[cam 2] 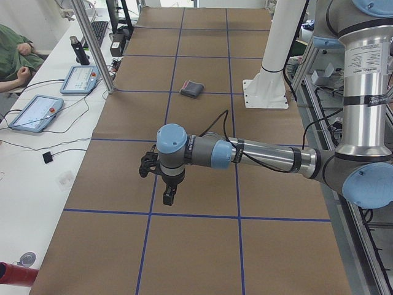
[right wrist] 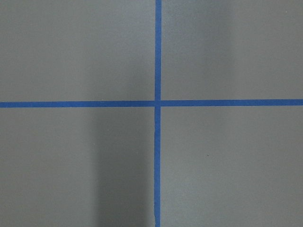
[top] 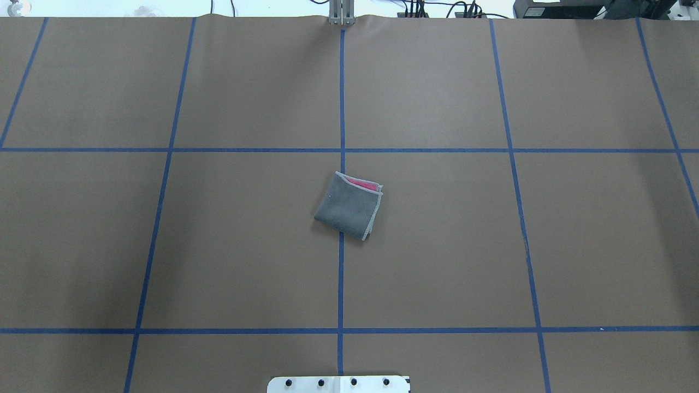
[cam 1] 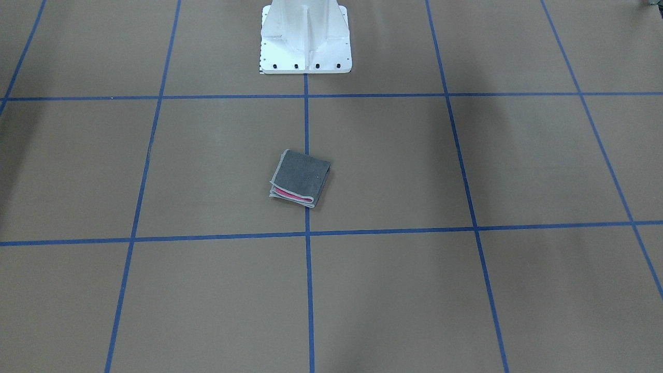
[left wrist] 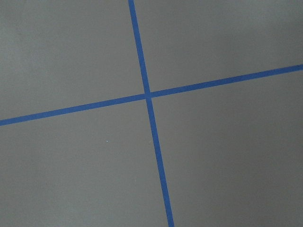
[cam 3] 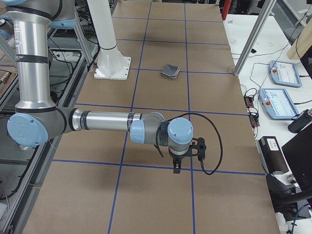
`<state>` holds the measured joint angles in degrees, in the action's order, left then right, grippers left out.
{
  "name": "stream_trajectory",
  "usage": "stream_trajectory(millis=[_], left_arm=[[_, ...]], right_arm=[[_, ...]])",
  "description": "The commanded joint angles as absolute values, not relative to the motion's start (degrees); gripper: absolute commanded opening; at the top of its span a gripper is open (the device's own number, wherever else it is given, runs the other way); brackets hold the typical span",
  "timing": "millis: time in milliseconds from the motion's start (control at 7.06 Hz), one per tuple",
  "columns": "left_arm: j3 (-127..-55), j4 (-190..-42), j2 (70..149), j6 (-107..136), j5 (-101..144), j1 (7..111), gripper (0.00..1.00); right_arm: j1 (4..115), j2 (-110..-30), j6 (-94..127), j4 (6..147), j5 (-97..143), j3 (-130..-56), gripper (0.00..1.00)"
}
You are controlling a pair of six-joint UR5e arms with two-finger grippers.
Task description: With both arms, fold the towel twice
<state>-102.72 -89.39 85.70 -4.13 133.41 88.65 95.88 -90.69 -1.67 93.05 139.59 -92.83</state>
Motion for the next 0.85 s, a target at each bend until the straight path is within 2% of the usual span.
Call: stream_trajectory(millis=[0,709], left_arm=[[-102.57,-89.38,86.04,-4.13,133.42,88.59,1.0],[-102.57,-89.38,86.04,-4.13,133.16,88.59,1.0]], right_arm=[[96.59,-91.31,-1.76,96.06,139.57,-95.01,1.0],[96.5,-91.14,-2.11,95.54,139.57,-95.71,1.0]])
